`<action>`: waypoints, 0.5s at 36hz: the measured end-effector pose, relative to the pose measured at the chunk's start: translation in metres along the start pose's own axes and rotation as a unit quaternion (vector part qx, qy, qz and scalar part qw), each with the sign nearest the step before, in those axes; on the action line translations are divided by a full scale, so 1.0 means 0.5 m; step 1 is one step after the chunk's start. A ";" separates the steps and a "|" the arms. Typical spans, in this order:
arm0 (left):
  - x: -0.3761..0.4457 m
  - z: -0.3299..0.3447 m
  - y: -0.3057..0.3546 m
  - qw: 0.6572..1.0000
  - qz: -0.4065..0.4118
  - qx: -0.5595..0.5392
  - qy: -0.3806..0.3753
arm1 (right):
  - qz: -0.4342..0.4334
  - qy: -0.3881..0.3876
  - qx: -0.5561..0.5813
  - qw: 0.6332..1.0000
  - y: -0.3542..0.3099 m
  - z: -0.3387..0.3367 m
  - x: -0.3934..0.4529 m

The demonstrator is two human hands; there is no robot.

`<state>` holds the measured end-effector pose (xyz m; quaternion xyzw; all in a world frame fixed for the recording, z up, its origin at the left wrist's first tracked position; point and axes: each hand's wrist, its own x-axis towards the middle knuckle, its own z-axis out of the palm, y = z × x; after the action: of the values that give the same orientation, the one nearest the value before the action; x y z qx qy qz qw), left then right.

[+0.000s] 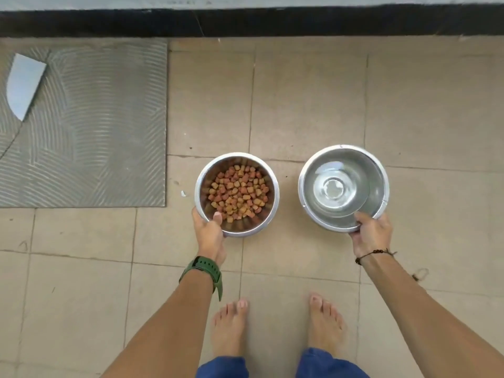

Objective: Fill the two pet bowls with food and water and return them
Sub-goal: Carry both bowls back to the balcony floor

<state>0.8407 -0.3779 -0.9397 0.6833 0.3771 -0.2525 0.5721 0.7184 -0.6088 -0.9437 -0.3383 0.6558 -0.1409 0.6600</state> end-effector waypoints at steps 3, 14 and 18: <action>0.051 0.011 -0.032 1.000 0.001 0.018 0.009 | 0.002 0.014 0.000 1.000 0.031 0.004 0.058; 0.091 0.010 -0.083 1.000 0.013 0.013 0.010 | -0.011 0.013 0.007 1.000 0.086 -0.024 0.139; 0.092 0.013 -0.087 1.000 0.009 0.011 0.006 | -0.015 0.017 0.000 1.000 0.084 -0.021 0.137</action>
<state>0.8332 -0.3712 -1.0024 0.6945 0.3716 -0.2468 0.5645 0.7045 -0.6238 -1.0219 -0.3457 0.6620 -0.1565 0.6463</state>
